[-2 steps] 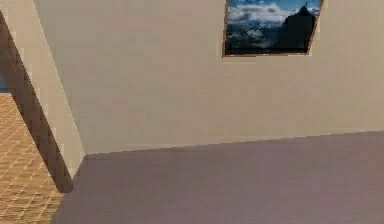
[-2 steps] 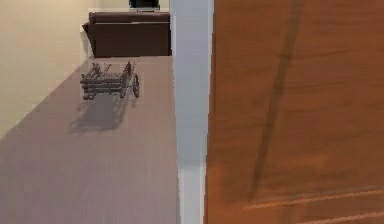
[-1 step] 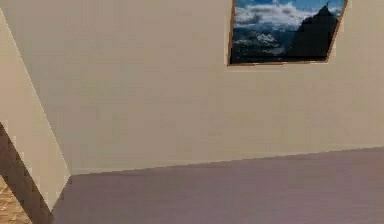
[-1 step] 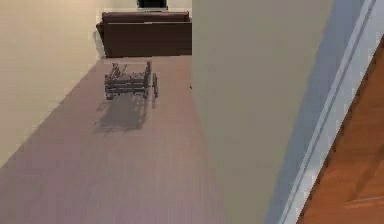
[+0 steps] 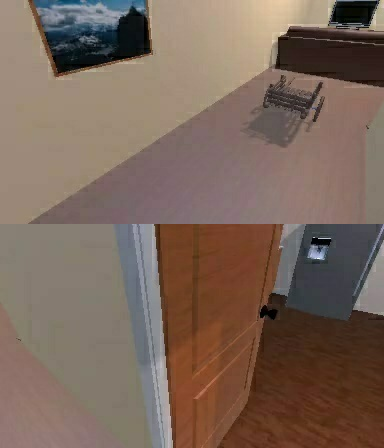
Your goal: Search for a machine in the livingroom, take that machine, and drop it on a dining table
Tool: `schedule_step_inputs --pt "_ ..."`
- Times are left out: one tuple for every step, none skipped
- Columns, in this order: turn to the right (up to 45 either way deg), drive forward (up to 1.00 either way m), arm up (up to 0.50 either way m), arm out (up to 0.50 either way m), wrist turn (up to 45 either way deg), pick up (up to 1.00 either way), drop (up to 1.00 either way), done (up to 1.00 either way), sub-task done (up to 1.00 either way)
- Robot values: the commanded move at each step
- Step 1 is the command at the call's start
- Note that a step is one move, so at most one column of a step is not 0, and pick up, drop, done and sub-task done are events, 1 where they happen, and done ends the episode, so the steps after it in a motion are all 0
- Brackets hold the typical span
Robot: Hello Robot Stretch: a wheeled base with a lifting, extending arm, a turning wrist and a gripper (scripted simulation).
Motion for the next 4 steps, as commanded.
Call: schedule_step_inputs --pt "21.0 0.00 0.00 0.00 0.0 0.00 0.00 0.00 0.00" --pt "0.0 0.50 0.00 0.00 0.0 0.00 0.00 0.00 0.00" --pt "21.0 0.00 0.00 0.00 0.0 0.00 0.00 0.00 0.00" --pt "3.0 0.00 0.00 0.00 0.0 0.00 0.00 0.00 0.00"
